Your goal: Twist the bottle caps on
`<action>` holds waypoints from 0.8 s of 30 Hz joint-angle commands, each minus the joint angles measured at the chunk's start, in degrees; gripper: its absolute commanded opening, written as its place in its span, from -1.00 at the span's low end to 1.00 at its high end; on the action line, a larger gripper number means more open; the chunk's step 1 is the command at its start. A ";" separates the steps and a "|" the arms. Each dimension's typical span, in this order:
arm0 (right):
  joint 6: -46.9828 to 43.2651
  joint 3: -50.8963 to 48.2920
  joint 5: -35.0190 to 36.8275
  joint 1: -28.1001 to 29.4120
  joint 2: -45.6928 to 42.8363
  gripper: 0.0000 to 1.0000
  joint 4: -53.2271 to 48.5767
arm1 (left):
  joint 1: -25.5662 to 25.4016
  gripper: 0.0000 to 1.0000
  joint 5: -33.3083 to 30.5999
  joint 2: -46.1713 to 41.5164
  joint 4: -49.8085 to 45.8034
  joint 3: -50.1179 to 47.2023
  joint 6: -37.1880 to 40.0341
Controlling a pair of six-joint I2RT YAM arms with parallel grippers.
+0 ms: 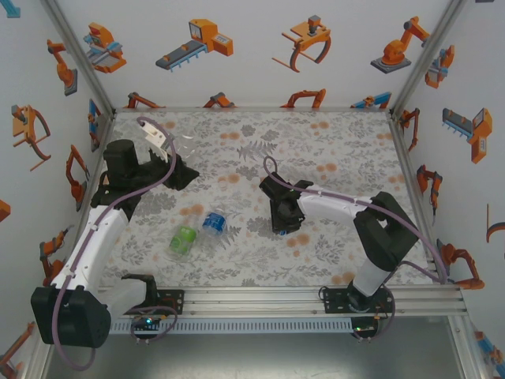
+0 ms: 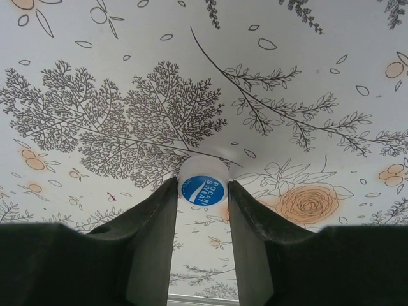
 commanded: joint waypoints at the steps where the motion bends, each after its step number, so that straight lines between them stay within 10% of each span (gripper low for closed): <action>1: 0.55 1.36 0.32 0.34 0.74 -0.29 0.19 | 0.26 -0.82 1.24 0.16 0.84 0.85 -0.05; 24: 0.54 1.62 0.14 0.34 1.43 -0.25 0.03 | 0.23 -0.82 1.84 0.58 1.12 0.91 -0.40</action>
